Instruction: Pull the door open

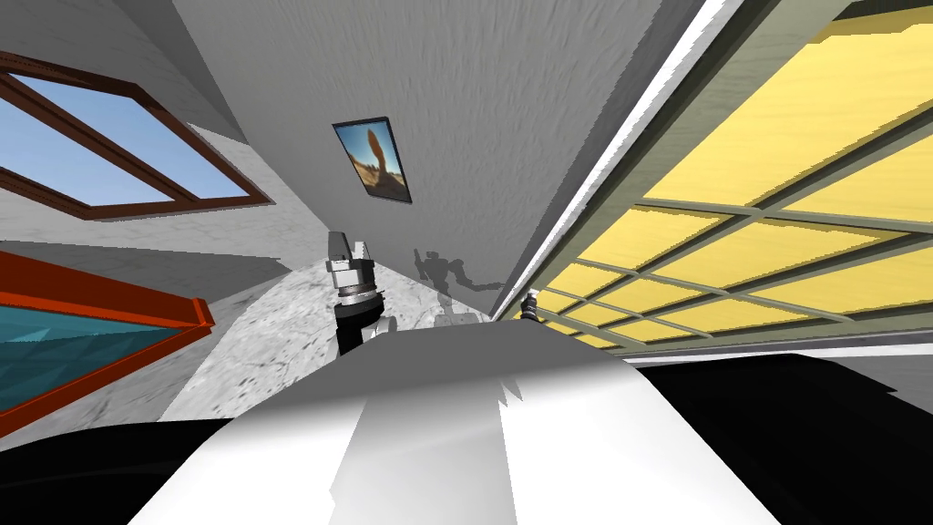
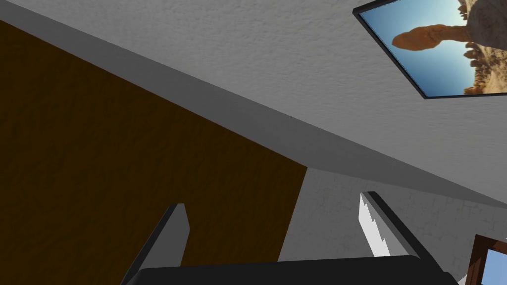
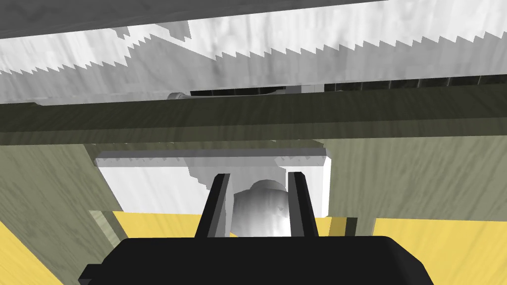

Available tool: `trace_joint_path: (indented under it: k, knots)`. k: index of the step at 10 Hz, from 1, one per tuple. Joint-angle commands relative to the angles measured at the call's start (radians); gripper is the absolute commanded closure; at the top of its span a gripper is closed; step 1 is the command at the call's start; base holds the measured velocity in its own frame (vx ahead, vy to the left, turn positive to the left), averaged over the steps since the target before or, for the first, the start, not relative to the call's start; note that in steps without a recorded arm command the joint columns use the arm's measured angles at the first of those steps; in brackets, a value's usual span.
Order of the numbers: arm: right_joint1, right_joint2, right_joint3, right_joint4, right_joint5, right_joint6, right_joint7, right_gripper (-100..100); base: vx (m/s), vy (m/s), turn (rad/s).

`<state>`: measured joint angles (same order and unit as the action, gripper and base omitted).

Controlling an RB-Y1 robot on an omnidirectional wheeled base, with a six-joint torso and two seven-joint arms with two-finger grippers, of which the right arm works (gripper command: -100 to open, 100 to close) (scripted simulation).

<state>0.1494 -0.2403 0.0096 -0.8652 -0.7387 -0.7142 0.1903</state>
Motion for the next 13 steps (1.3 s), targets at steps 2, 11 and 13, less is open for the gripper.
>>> trace_joint_path:
  k: [2,11,13]
  knots:
    - [0.029,-0.011,-0.018,0.007,-0.011,0.016,-0.002,100,0.004,0.004,-0.001]
    - [0.013,-0.020,0.001,0.027,-0.015,-0.009,-0.164,100,-0.026,-0.005,0.029]
    - [0.013,-0.020,0.001,0.027,-0.015,-0.009,-0.168,100,-0.023,-0.006,0.012]
